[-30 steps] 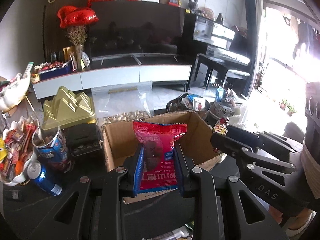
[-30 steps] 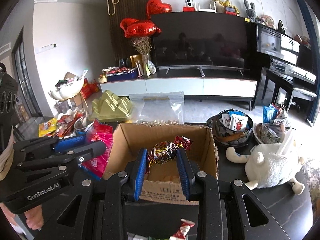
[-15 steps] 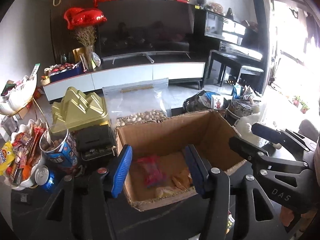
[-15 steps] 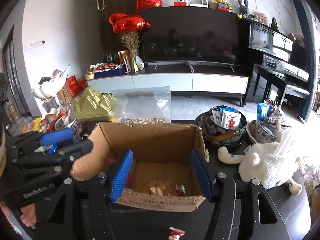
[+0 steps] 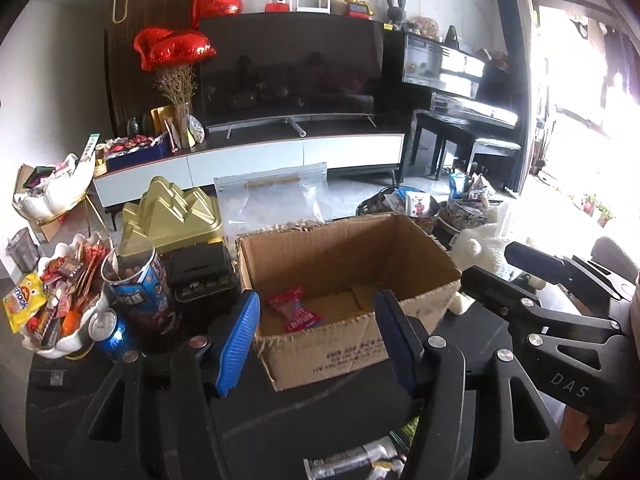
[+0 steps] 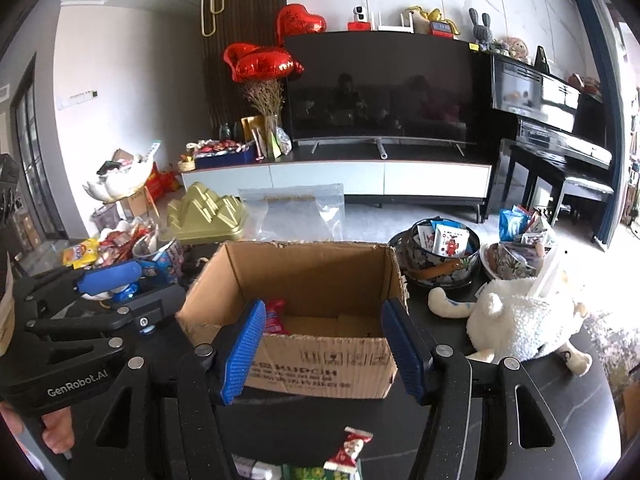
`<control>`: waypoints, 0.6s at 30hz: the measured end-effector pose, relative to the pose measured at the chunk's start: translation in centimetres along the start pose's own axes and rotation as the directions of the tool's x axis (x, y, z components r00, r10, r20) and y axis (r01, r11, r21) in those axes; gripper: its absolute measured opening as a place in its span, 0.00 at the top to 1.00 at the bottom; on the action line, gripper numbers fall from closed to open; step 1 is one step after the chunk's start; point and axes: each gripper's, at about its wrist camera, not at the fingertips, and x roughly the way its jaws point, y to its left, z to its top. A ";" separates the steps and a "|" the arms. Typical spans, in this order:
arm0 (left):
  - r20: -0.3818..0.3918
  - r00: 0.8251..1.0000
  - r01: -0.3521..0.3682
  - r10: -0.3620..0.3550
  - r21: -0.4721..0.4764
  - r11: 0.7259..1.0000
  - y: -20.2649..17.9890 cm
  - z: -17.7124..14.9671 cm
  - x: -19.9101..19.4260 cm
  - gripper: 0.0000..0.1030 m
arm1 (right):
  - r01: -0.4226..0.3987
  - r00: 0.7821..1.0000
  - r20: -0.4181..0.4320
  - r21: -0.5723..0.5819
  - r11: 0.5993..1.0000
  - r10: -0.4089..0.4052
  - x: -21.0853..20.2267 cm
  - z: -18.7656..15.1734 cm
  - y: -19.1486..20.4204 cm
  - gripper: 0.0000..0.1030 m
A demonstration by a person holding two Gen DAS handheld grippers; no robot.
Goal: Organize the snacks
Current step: 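Withdraw both grippers from the box back over the table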
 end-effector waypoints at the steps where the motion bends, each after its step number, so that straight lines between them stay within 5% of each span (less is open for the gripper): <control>1: 0.005 1.000 0.000 0.000 0.000 1.000 0.0 -0.2 -0.4 0.42 | -0.002 1.000 0.005 0.000 1.000 0.002 -0.6 -0.3 0.1 0.40; 18: 0.061 0.998 0.026 -0.028 0.037 0.999 -1.2 -4.9 -7.4 0.41 | -0.032 0.999 0.012 0.032 0.999 0.032 -6.1 -4.9 1.4 0.40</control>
